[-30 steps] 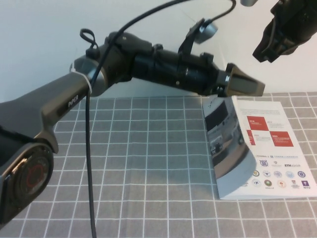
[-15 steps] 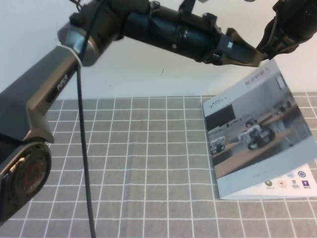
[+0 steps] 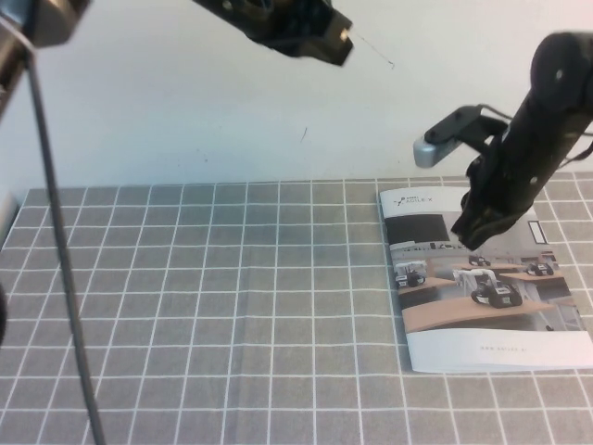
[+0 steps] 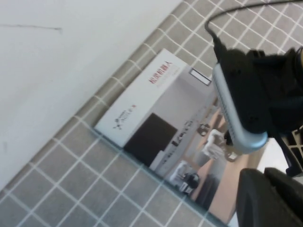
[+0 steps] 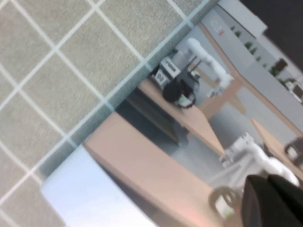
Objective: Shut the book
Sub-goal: 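Close the open booklet and leave it lying on the table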
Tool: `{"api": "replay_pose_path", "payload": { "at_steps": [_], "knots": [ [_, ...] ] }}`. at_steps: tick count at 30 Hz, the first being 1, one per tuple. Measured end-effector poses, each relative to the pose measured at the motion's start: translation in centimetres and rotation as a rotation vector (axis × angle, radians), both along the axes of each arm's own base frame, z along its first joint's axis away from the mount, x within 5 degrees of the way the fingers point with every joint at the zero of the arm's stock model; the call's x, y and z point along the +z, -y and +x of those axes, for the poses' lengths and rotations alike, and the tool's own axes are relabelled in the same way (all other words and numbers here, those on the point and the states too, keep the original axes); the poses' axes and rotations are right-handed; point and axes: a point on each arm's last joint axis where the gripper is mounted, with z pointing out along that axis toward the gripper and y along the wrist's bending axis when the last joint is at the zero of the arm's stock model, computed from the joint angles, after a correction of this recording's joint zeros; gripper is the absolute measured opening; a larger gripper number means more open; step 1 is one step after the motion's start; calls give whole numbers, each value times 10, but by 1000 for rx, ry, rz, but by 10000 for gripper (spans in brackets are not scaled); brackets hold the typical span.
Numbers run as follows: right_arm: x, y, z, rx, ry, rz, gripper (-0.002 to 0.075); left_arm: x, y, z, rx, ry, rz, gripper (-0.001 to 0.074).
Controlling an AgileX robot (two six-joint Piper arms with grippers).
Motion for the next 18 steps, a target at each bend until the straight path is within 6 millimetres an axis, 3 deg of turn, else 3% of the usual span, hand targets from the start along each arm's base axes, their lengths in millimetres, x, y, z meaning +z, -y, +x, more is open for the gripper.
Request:
{"api": "replay_pose_path", "payload": {
  "at_steps": [4,8,12,18],
  "knots": [
    [-24,-1,2,-26,-3,11,-3,25,-16,-17,86,67,55,1],
    [-42,-2,4,-38,-35,6,-3,37,-28,-31,145,91,97,1],
    [-62,-3,6,-49,-82,-1,-3,41,-39,-51,169,70,128,0],
    [-84,-4,8,-69,-135,-10,-3,24,-53,-86,141,-2,202,-1]
  ]
}}
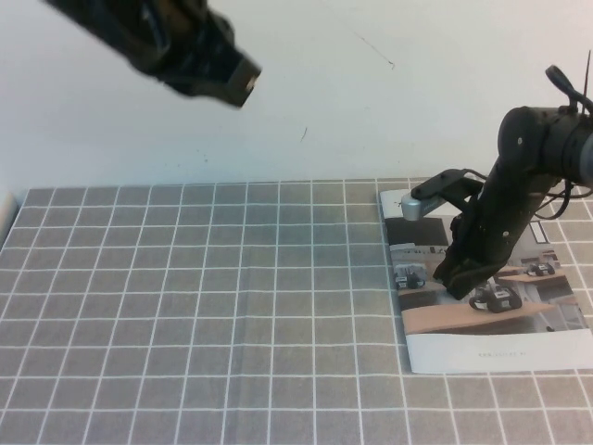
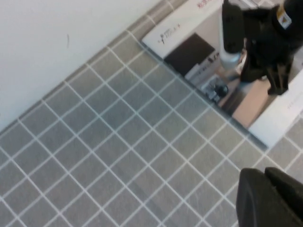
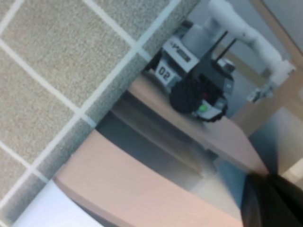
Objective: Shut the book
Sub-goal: 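Close the open booklet and leave it lying on the table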
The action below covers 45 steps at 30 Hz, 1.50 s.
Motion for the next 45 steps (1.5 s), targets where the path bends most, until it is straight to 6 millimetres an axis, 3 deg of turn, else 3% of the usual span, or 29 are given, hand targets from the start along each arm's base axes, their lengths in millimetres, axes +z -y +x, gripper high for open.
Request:
{"api": "replay_pose_path", "payload": {
  "at_steps": [8,12,17,24,27,29,34,40,45],
  "knots": [
    [-5,0,1,-17,-9,-5,-3,-12,-20,-45,34,69,-17,-1],
    [14,7,-1,26,42,-74,-3,-11,-34,-71,62,178,-16,-1],
    [90,15,-13,31,216,-86,-3,-17,-49,-97,102,330,-37,-1],
    [221,18,-68,25,502,146,-3,-43,-68,-135,165,625,-140,-1],
    [259,28,-98,40,589,151,-3,-68,-77,-151,190,673,-152,-1],
    [271,36,-117,45,620,126,-3,-83,-81,-161,201,682,-159,-1],
    [268,60,-170,14,619,37,-3,-122,-91,-185,212,674,-157,-1],
    [235,82,-240,-79,620,49,-3,-151,-98,-201,234,675,-182,-1],
    [198,97,-292,-140,659,87,-3,-158,-101,-208,255,666,-221,-1]
  ]
}}
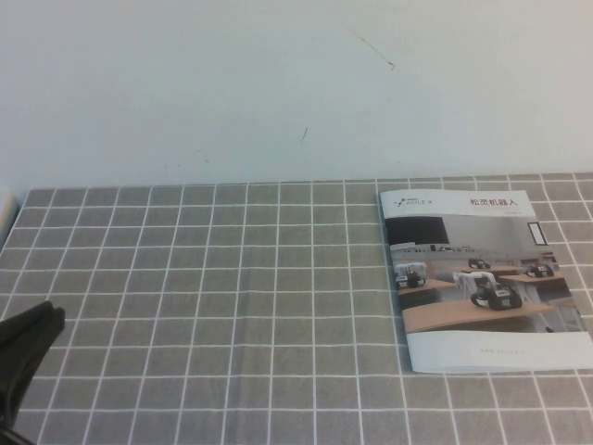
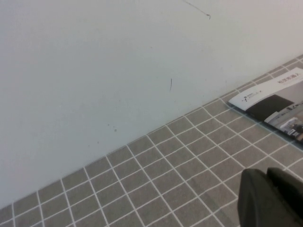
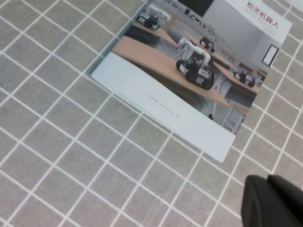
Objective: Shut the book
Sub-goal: 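Close the open booklet and leave it lying on the table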
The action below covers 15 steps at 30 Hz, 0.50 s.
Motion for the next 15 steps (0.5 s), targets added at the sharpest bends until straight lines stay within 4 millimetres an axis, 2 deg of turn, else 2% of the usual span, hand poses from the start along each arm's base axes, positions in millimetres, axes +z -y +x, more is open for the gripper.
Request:
{"api": "replay_pose_path", "payload": {
  "at_steps": [6,11,15],
  "knots": [
    [-36,13,-45,-22,168,77,-3,1,-1,-2,3,6,-21,-1],
    [-53,19,-66,-41,254,126,-3,-1,-1,-2,3,-3,-25,-1],
    [-61,20,-75,-66,248,190,-3,-2,-1,-2,3,-6,-24,-1]
  ]
}}
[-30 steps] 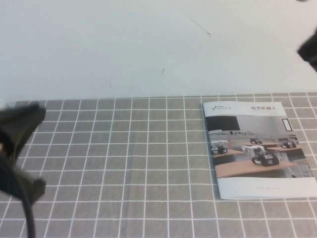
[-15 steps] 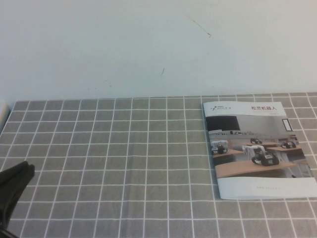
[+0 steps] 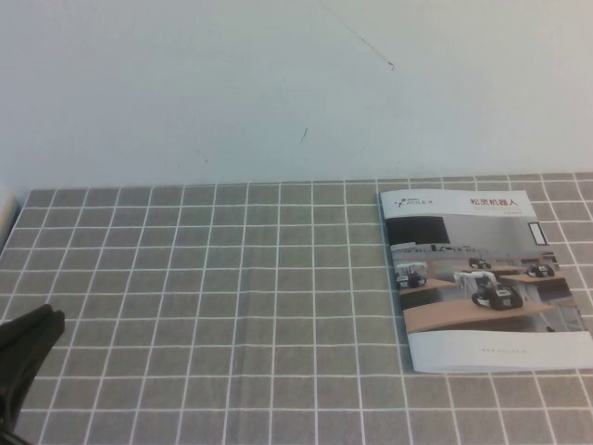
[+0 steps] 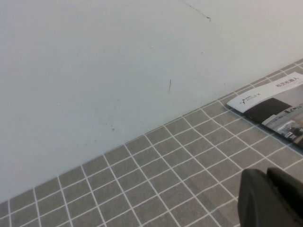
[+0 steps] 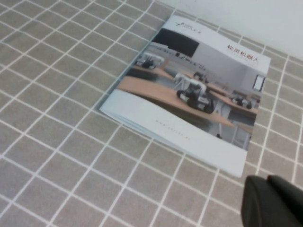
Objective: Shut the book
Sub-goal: 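Close the open booklet and leave it lying on the table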
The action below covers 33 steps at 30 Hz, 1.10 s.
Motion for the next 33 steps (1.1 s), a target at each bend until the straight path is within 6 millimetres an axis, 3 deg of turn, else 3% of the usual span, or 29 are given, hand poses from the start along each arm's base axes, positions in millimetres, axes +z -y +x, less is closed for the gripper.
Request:
{"api": "replay_pose_path", "payload": {
  "at_steps": [8,19,24,30,33],
  "knots": [
    [-16,-2,-9,16,-165,17,-3,0,0,0,0,4,-1,-1],
    [-16,-3,-9,17,-174,22,-3,0,-1,-1,1,7,-5,-1],
    [-16,-3,-9,20,-176,29,-3,-2,-9,-14,40,60,-26,-2],
    [-16,-3,-9,20,-177,31,-3,-23,-26,-34,216,147,-43,-2],
    [-16,-3,-10,21,-178,34,-3,-47,-32,-39,311,142,-29,-2]
  ]
}}
